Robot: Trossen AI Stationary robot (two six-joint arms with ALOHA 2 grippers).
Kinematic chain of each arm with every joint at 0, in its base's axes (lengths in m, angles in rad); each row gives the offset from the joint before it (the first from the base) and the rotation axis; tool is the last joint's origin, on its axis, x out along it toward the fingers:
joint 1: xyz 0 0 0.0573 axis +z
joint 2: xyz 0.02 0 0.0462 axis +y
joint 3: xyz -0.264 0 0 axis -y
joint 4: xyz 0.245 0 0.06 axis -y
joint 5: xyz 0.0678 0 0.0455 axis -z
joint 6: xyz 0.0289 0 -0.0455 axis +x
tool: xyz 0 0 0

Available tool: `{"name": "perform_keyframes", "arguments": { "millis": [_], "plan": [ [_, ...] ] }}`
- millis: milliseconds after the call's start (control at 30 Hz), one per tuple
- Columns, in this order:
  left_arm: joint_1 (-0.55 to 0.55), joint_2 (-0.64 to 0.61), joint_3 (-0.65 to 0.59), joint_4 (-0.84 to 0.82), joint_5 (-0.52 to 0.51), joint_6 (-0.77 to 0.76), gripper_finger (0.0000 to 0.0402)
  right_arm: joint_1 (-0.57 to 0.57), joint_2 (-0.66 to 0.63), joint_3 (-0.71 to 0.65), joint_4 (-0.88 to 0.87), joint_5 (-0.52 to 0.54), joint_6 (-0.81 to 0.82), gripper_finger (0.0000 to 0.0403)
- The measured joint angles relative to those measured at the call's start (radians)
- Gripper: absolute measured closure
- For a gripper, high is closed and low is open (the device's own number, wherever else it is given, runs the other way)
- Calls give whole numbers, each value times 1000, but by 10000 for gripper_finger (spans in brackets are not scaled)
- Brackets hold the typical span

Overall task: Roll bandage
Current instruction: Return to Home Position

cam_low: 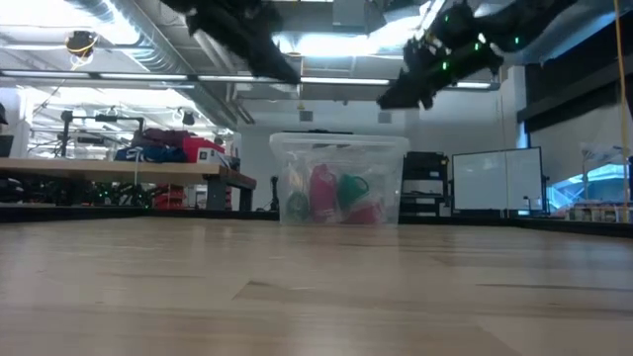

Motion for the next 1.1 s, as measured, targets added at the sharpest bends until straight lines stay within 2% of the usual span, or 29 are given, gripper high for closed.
{"name": "perform_keyframes", "arguments": {
  "millis": [133,200,333,400,467,667,800,900,1100],
  "plan": [
    [-61,-80,-3,-16,-21,0,315,27,-68,59,-123,-10,-5,238],
    [-108,-119,-32,-21,-66,1,341,56,-115,61,-161,-5,-8,255],
    [-213,-227,-161,-16,-156,-2,392,113,-243,30,-232,-5,-12,325],
    [-259,-304,-249,36,-199,-29,395,138,-305,-1,-256,-6,-13,367],
    [-299,-388,-353,99,-226,-56,388,158,-371,-46,-263,-6,-13,393],
    [-354,-644,-663,327,-238,-160,397,181,-565,-224,-149,-24,50,377],
    [-359,-762,-829,445,-239,-269,397,180,-669,-345,-73,-83,72,386],
    [-355,-821,-900,418,-241,-387,392,181,-724,-394,-80,-82,117,395],
    [-354,-854,-959,392,-247,-456,397,180,-754,-407,-145,-94,212,392]
  ]
}}
